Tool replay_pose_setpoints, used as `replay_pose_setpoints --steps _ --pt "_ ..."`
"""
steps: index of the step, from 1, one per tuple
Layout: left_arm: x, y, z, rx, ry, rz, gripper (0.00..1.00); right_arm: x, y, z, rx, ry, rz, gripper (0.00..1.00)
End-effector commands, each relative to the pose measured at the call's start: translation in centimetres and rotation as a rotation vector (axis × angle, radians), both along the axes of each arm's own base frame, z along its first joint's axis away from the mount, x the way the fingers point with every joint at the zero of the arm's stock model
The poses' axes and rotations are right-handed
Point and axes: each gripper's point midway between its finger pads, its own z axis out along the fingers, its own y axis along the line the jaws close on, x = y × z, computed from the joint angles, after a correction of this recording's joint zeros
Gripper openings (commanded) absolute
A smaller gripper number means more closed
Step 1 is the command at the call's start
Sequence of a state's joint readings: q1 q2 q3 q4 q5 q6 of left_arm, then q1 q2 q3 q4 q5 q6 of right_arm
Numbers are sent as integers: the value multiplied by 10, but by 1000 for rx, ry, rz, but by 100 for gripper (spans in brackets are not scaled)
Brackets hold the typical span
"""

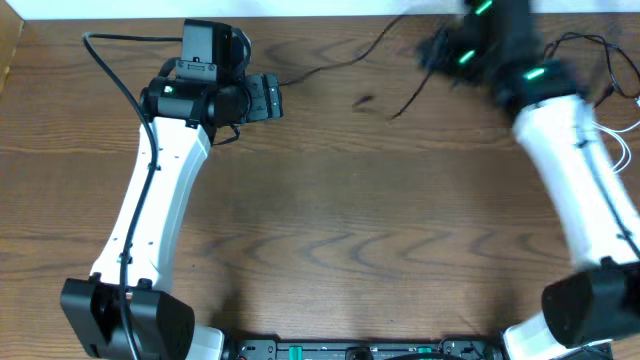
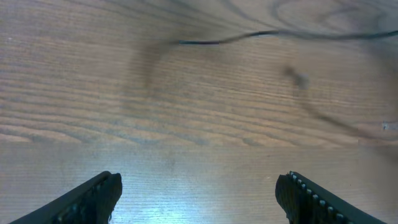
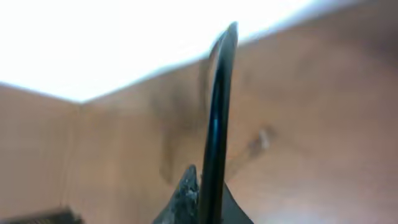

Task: Untangle cables

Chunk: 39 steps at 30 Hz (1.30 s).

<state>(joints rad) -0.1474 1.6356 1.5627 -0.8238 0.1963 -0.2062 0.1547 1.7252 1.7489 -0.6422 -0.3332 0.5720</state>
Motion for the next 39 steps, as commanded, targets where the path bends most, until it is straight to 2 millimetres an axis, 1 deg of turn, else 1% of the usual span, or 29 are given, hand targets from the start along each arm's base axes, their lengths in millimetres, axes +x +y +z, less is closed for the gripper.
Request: replay_pose_setpoints --steps 1,3,5,6,9,11,12,13,14,18,21,22,26,28,30,33,35,36,39 --pt "0 1 0 -1 1 8 84 10 -54 68 -105 -167 -71 1" --pt "0 1 0 -1 1 9 84 10 -90 105 -127 -233 -156 1" --pt "0 1 0 -1 1 9 84 7 -122 134 -139 -289 -224 1" --pt "0 1 0 -1 1 8 84 3 -144 151 -145 -323 -271 1" --pt "0 1 0 -1 1 9 84 -7 -191 176 -164 -373 -371 1" --pt "0 1 0 -1 1 9 84 -15 -224 183 -178 -382 -441 1" --pt "0 1 0 -1 1 9 84 -19 -241 183 -185 -377 -478 1" --pt "0 1 0 -1 1 8 84 -23 -255 181 -190 -368 -508 1" --pt "0 1 0 -1 1 8 84 -31 -280 176 -199 -342 -562 1" --pt "0 1 0 -1 1 9 84 -53 -338 156 -210 -260 -691 1" --pt "0 1 0 -1 1 9 84 -76 -373 142 -207 -193 -775 1" --pt "0 1 0 -1 1 8 84 -83 -380 138 -205 -172 -795 1" --pt "0 1 0 -1 1 9 84 -111 -404 119 -193 -76 -864 1" --pt "0 1 0 -1 1 9 84 -124 -410 109 -176 -28 -887 1" --pt "0 1 0 0 1 8 84 -133 -411 98 -178 27 -884 1" --pt "-1 1 0 0 3 8 84 -145 -411 72 -219 137 -868 1" --pt "0 1 0 -1 2 8 84 -157 -419 50 -253 232 -918 1" --pt "0 1 0 0 2 8 84 -160 -422 41 -263 261 -934 3" --pt "0 1 0 -1 2 7 84 -162 -430 14 -269 325 -954 19"
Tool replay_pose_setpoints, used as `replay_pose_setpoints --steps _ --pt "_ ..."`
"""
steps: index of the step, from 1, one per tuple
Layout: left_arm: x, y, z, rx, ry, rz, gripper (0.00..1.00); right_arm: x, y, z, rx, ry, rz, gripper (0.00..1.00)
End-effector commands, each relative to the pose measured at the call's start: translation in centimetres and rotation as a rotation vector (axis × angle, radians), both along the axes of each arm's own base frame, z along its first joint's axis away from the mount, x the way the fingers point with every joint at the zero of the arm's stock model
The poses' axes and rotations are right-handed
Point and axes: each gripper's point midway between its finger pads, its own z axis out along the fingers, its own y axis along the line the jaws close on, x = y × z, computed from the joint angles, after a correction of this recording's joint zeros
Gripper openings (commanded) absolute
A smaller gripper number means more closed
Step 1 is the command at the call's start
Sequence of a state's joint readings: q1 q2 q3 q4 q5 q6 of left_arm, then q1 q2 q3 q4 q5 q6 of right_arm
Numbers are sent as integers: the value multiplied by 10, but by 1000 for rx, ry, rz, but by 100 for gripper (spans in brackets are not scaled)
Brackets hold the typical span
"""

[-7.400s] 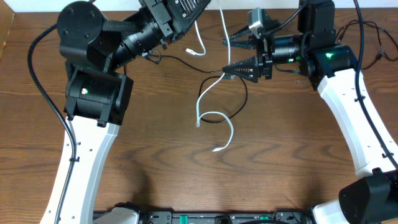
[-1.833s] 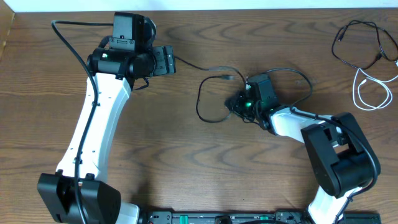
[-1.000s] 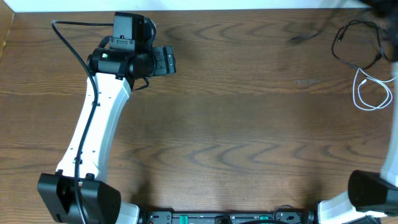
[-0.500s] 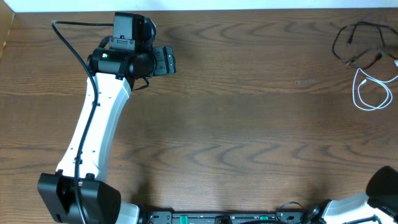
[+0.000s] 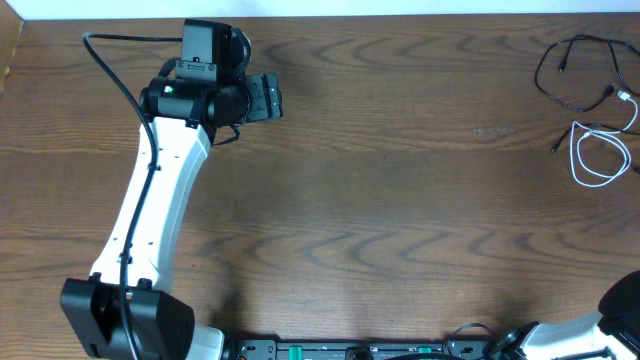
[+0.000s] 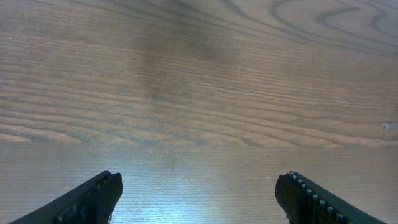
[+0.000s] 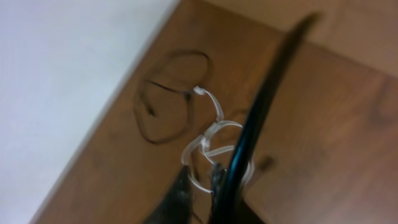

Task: Untangle cables

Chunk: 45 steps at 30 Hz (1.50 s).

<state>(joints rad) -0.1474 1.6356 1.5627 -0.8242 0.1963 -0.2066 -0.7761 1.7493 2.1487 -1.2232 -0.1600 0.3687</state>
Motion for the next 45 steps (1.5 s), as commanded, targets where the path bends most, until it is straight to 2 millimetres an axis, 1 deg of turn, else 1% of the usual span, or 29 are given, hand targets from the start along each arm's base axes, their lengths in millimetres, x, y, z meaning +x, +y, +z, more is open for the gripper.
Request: replay_pose_setpoints --steps 1,2,3,4,6,7,9,11,14,17,21,24,26,27,29,32,35,37,42,43,45 --pt "0 1 0 0 1 6 84 -9 -14 -38 -7 115 -41 29" --pt "0 0 0 0 1 5 84 -8 -14 -49 7 129 -40 44" --pt "0 0 0 0 1 5 84 -8 -14 -56 15 138 -39 56" --pt "-1 0 0 0 2 5 84 -7 -14 -63 27 142 -35 61" --pt "-1 0 0 0 2 5 84 -2 -10 -73 46 143 -16 67" --pt "0 0 0 -1 1 5 84 -1 -8 -74 52 143 -8 71" --pt "0 0 0 0 1 5 84 4 0 -75 53 144 31 76" --pt "0 0 0 0 1 5 84 11 13 -72 53 135 95 86" --pt "0 0 0 0 -1 5 84 21 38 -71 79 126 184 88" --pt "4 0 4 9 -28 -17 84 33 66 -68 84 112 317 89" --pt "10 -2 22 30 -104 -67 84 38 94 -57 58 104 408 90" --pt "12 -2 32 27 -144 -66 85 39 118 -40 28 77 474 90" --pt "13 2 32 46 -145 -52 85 35 134 -28 -1 65 518 90" --pt "13 5 30 60 -143 -42 98 31 143 -22 -13 60 539 90" --pt "9 8 25 76 -117 -34 98 22 160 -12 -31 55 576 90" --pt "-3 10 16 83 -57 -37 98 9 181 2 -45 40 612 90" --pt "-12 11 10 85 -11 -38 98 -14 205 16 -55 28 649 90" --pt "-12 10 10 54 -1 6 98 -26 212 24 -75 15 659 90" --pt "-12 10 10 51 0 12 98 -57 225 50 -133 -49 654 93" --pt "-12 10 10 51 1 12 98 -63 226 52 -139 -53 651 99" --pt "-12 10 10 51 1 12 98 -81 234 53 -130 -42 650 99"
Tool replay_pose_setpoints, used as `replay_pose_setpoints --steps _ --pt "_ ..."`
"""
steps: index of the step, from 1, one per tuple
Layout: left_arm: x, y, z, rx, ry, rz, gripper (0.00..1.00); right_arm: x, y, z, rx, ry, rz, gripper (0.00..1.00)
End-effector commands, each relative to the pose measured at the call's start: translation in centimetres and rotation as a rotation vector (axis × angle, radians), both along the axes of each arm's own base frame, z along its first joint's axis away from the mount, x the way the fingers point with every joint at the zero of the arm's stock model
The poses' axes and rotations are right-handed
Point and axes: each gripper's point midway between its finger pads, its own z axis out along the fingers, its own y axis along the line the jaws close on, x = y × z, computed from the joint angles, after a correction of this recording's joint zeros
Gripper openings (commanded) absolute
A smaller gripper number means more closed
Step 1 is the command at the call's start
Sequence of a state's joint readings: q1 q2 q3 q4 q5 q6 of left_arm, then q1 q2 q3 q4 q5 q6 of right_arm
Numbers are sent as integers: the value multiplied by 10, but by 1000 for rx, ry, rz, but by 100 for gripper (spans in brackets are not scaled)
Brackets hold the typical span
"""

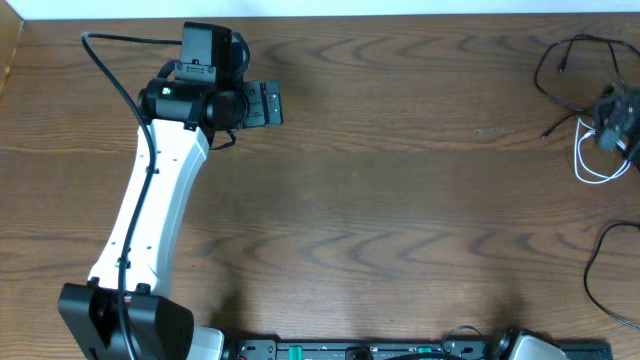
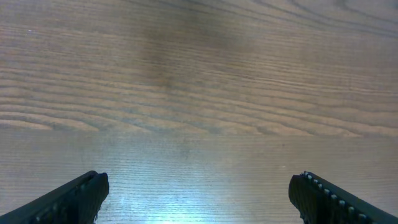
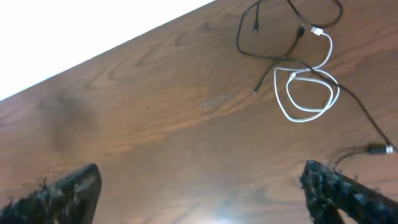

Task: Untangle cables

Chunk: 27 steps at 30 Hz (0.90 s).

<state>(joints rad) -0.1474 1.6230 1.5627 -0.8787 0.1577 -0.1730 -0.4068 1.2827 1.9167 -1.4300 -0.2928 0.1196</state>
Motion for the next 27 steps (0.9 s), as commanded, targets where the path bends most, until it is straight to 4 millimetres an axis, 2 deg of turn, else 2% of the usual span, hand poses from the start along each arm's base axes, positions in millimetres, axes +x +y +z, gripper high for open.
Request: replay_pose_setpoints --steps 1,5,12,15,21,27 --pt "-1 2 13 -4 -30 19 98 -31 13 7 -20 -5 7 99" --pt "-1 2 13 -4 -30 19 98 -59 25 5 -12 19 7 99" --pt "-1 2 13 -4 -30 19 98 -91 36 1 -18 43 6 99" --pt "-1 2 13 -4 -30 19 98 -95 33 2 -50 41 -7 99" --pt "-1 2 13 -4 -30 19 98 -101 36 -1 -126 59 83 99" --pt "-1 2 13 -4 -30 19 98 -106 45 -12 -202 14 171 99"
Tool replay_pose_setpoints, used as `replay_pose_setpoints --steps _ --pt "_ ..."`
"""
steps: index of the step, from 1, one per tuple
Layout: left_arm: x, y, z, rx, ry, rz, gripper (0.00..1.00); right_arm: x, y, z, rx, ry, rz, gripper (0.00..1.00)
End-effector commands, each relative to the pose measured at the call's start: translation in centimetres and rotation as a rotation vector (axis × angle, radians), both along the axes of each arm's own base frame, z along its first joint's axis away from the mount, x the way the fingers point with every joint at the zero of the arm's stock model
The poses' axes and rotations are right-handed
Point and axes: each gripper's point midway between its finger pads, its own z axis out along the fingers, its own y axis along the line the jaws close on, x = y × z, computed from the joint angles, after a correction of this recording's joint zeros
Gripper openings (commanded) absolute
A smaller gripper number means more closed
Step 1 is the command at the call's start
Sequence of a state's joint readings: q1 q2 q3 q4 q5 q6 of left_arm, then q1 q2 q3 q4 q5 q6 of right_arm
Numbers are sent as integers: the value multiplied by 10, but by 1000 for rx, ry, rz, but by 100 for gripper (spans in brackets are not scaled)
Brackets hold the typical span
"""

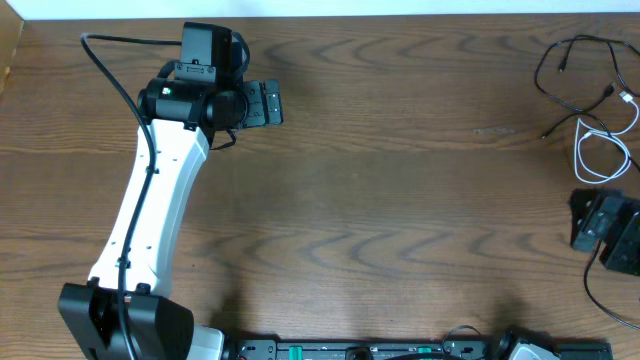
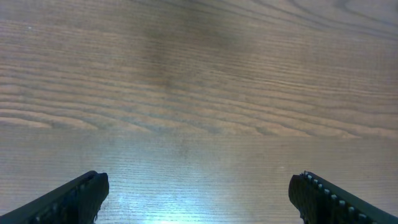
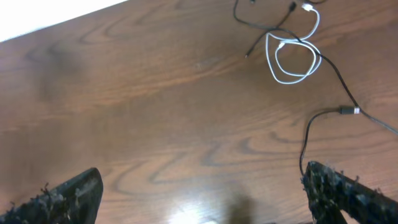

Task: Untangle cables

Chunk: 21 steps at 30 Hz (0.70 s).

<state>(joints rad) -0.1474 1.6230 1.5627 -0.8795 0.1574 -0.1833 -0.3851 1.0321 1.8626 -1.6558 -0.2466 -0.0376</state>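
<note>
A thin black cable (image 1: 560, 72) lies in loose loops at the table's far right corner. A white cable (image 1: 598, 150) is coiled just in front of it and touches it. In the right wrist view a black strand crosses the white cable's loop (image 3: 292, 61) below the black cable (image 3: 264, 23). My right gripper (image 1: 598, 222) is at the right edge, nearer than the cables. It is open (image 3: 202, 193) over bare wood. My left gripper (image 1: 266, 102) is at the far left, also open (image 2: 199, 194), with only wood below it.
Another black cable with a small plug (image 3: 347, 111) runs along the right side, close to my right fingers (image 3: 348, 190). The wooden table (image 1: 380, 220) ends at a white strip along the back. The white left arm (image 1: 150, 210) spans the left side.
My right gripper was beside the cables at the far right. It is now nearer the front along the right edge, still open. The cables and the left arm have not moved.
At first my right gripper was shut at the back middle, and a black cable trailed toward the left gripper. Then both cables lay at the far right corner. Later the right gripper stood open by them, and now it is farther toward the front.
</note>
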Motion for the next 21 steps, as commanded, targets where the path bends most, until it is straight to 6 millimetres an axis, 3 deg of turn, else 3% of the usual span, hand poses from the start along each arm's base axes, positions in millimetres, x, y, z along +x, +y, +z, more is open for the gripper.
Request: replay_pose_setpoints --steps 1,6,11,21 --pt "-1 2 13 1 -32 10 98 -7 9 -11 -76 -46 86 99" --pt "-1 2 13 1 -32 10 98 15 16 -33 -151 -249 155 99" --pt "-1 2 13 1 -32 10 98 35 11 -49 -133 -461 85 99" --pt "-1 2 13 1 -32 10 98 62 2 -105 -205 -720 46 99"
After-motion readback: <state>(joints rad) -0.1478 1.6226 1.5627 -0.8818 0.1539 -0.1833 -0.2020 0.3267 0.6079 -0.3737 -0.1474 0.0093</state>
